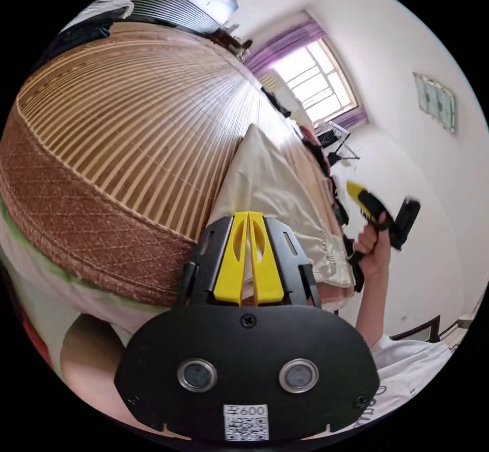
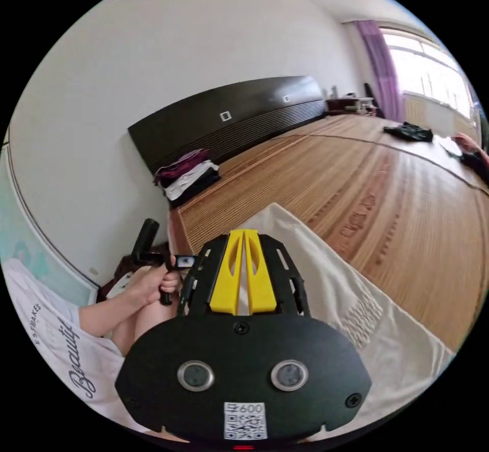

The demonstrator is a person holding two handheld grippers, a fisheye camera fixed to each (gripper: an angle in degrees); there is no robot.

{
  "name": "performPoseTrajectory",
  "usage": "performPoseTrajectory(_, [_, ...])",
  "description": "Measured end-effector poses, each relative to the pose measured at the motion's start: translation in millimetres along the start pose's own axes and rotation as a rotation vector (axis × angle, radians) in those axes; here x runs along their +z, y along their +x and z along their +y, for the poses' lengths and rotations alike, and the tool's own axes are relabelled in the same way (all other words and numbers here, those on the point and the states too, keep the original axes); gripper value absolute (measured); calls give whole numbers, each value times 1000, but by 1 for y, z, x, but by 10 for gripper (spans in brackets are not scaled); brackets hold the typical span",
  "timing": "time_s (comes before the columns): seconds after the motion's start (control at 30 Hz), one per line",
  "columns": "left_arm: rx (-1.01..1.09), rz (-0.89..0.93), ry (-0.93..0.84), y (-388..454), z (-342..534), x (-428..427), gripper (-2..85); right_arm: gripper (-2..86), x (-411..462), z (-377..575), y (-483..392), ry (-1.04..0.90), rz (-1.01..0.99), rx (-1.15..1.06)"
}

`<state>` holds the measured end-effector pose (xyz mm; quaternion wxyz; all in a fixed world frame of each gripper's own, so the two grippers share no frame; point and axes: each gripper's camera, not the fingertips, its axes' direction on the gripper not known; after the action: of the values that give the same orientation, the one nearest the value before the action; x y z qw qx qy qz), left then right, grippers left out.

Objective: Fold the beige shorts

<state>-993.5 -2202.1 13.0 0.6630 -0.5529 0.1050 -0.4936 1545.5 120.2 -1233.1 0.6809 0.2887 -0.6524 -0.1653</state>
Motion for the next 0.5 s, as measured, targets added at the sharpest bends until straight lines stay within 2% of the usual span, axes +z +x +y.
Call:
performPoseTrajectory(0.03, [4,-7,-2,1,-2,-1,0,-8,35,-17,5,-38,-42,3])
performPoseTrajectory(0.1, [-4,4,-1,1,-7,-6,0,-9,160,-69,31,-168,-156,26])
performPoseTrajectory(0.2, [-18,34,-10,-3,-15,-11,0,-9,262,-98,92,-238,-161,147])
performPoseTrajectory(0.27, [-23,41,-15,-2,-19,-14,-1,-8,295,-100,131,-271,-146,195])
performPoseTrajectory(0.33, [-14,23,-16,5,-23,-18,0,-8,313,-98,168,-260,-241,284])
performPoseTrajectory(0.43, [7,-11,-27,19,-29,-23,0,-8,311,-92,196,-185,-123,344])
performPoseTrajectory(0.5, [0,-1,-31,23,-33,-27,0,-9,321,-92,209,-183,-147,363])
